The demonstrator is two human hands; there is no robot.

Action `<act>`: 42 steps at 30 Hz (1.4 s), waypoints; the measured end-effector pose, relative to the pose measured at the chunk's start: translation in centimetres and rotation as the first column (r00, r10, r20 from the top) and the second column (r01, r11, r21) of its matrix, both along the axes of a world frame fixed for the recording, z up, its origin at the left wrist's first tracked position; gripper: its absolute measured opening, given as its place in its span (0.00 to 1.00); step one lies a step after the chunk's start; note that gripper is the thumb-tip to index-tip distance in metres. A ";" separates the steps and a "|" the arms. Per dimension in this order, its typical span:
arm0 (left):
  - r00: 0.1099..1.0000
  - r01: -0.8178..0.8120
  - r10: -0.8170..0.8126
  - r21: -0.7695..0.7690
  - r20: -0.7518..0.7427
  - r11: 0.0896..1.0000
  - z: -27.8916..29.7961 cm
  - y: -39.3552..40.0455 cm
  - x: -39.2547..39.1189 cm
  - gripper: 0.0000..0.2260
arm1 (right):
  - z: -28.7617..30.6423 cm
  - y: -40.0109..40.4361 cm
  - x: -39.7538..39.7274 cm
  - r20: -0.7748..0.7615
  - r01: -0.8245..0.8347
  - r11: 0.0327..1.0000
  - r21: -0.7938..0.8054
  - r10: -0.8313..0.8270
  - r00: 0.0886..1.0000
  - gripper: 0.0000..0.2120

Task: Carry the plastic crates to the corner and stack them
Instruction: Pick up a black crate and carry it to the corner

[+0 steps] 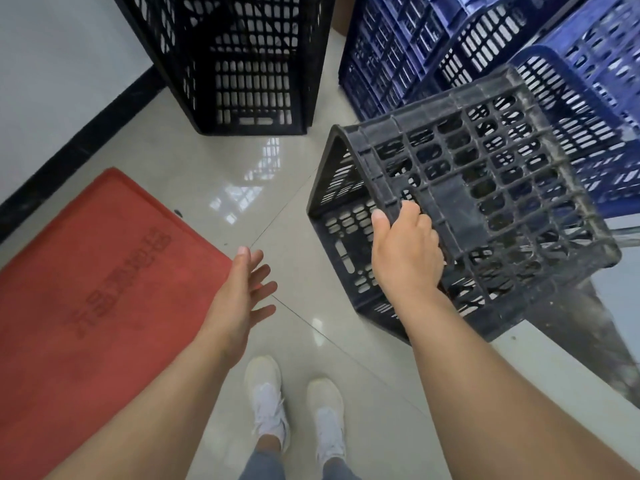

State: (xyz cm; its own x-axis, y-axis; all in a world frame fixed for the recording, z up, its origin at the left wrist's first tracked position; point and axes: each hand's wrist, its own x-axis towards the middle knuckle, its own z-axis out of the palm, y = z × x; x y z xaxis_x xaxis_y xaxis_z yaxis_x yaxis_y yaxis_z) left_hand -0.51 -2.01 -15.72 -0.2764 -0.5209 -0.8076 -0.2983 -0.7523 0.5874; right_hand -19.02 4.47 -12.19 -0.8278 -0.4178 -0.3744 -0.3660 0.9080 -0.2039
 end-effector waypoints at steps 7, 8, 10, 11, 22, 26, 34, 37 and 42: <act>0.998 -0.065 0.063 0.079 0.020 0.995 -3.6 -0.1 -0.3 0.23 | -1.0 0.5 0.2 -0.120 -0.034 0.999 -0.004 0.033 0.992 0.25; 0.997 -0.082 0.080 0.090 0.021 0.993 -3.9 -0.1 -0.3 0.21 | -0.9 0.5 0.2 -0.124 -0.042 0.999 -0.003 0.041 0.991 0.25; 0.994 -0.106 0.105 0.102 0.021 0.989 -4.3 -0.2 0.0 0.21 | -0.7 0.7 0.1 -0.128 -0.056 0.998 -0.007 0.055 0.990 0.25; 0.993 -0.115 0.113 0.102 0.022 0.988 -4.3 -0.4 0.2 0.22 | -0.5 0.8 0.0 -0.133 -0.064 0.998 -0.013 0.061 0.989 0.26; 0.994 -0.111 0.109 0.067 0.028 0.992 -4.1 -0.9 2.5 0.26 | 4.1 0.8 -3.0 -0.137 -0.059 0.996 -0.068 0.049 0.989 0.27; 0.986 -0.111 0.102 0.064 0.128 0.992 -4.4 -0.5 3.6 0.26 | 6.2 0.2 -3.3 -0.058 -0.040 0.992 -0.118 0.034 0.998 0.25; 0.874 -0.293 0.277 -0.021 0.400 0.956 -8.0 -2.8 11.1 0.32 | 6.1 -1.5 -3.8 0.424 0.175 0.911 -0.373 -0.001 0.906 0.26; 0.797 -0.476 0.421 0.021 0.434 0.879 -12.5 -4.0 16.8 0.30 | 3.8 -1.9 -3.5 0.600 0.333 0.865 -0.375 -0.048 0.799 0.22; 0.829 -0.492 0.440 0.077 0.345 0.867 -12.9 -4.4 20.8 0.12 | 0.1 -3.5 -2.1 0.582 0.307 0.869 -0.387 -0.028 0.813 0.17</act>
